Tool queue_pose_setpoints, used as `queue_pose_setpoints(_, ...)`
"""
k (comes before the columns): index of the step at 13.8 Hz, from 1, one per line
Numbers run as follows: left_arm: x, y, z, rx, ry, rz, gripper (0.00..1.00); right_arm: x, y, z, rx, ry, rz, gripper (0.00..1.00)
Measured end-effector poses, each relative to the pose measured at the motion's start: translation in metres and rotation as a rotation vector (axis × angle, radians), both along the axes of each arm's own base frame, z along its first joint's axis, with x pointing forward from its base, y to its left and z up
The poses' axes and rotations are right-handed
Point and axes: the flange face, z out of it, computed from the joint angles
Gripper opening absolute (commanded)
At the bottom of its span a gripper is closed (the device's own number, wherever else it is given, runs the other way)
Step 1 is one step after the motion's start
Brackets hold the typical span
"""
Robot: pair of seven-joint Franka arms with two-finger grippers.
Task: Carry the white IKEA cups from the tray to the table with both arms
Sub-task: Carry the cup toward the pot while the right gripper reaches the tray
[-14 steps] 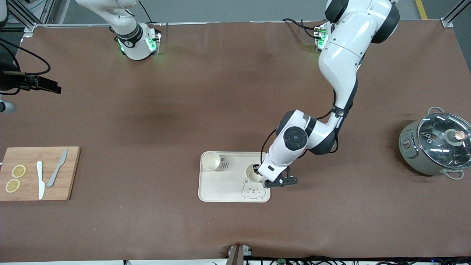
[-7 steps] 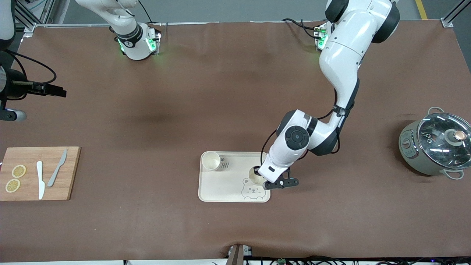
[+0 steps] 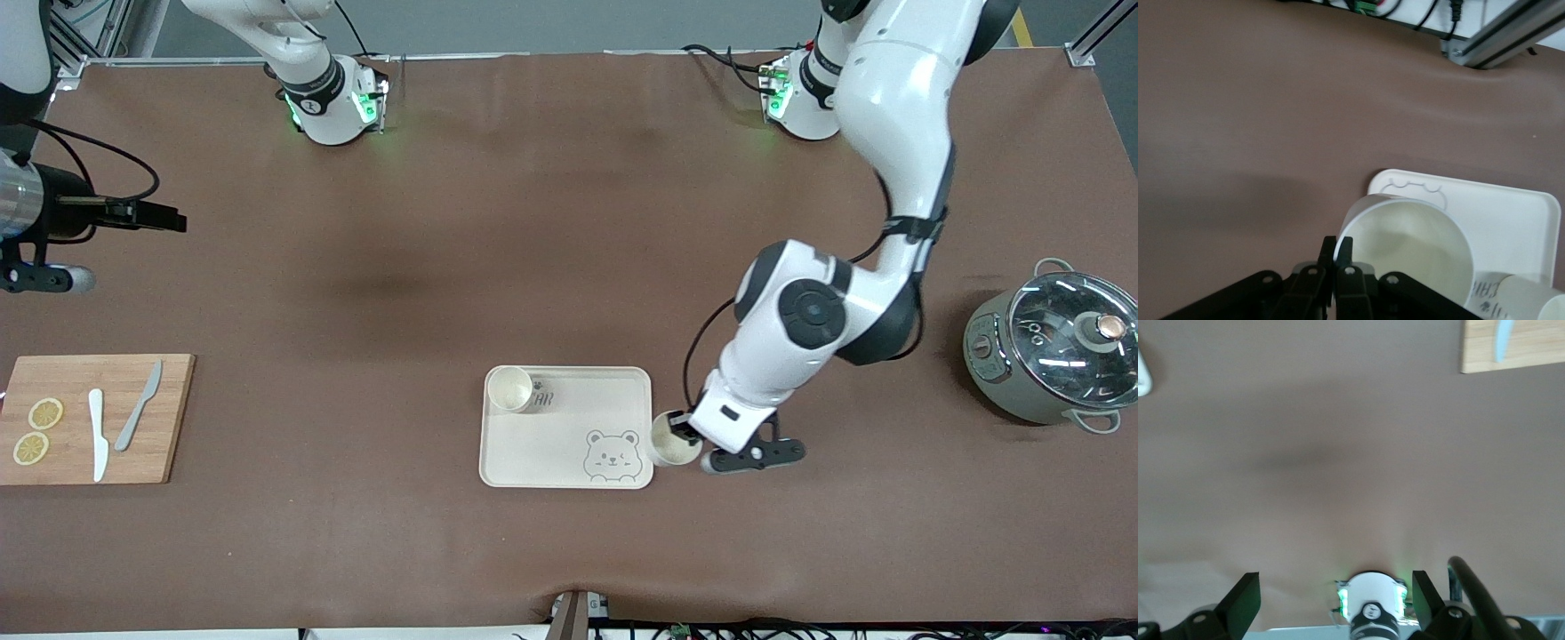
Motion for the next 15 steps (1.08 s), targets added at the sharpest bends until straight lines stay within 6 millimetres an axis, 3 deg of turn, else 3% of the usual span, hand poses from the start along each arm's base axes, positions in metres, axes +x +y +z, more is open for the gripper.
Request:
queue_pose_setpoints(2, -0.005, 0.037, 0.022, 0.037, 0.037, -0.016, 0.0, 0.008, 0.016, -0.015, 0.003, -0.038, -0.026, 1.0)
queue_pose_setpoints(4, -0.015, 0.084, 0.025, 0.069, 0.077, -0.012, 0.0, 0.017, 0.047, -0.046, -0.006, -0.077, -0.065, 1.0)
queue_pose_setpoints(8, -0.053, 0.168, -0.012, 0.11, 0.167, 0.023, 0.0, 0.03, 0.116, -0.096, -0.032, -0.132, -0.148, 1.0)
queue_pose_setpoints(12, -0.091, 0.216, -0.059, 0.114, 0.148, 0.033, 0.0, 0.046, 0.193, -0.147, -0.046, -0.217, -0.233, 1.0)
queue_pose_setpoints(15, -0.103, 0.249, -0.089, 0.111, 0.105, 0.027, 0.0, 0.052, 0.236, -0.183, -0.043, -0.263, -0.279, 1.0)
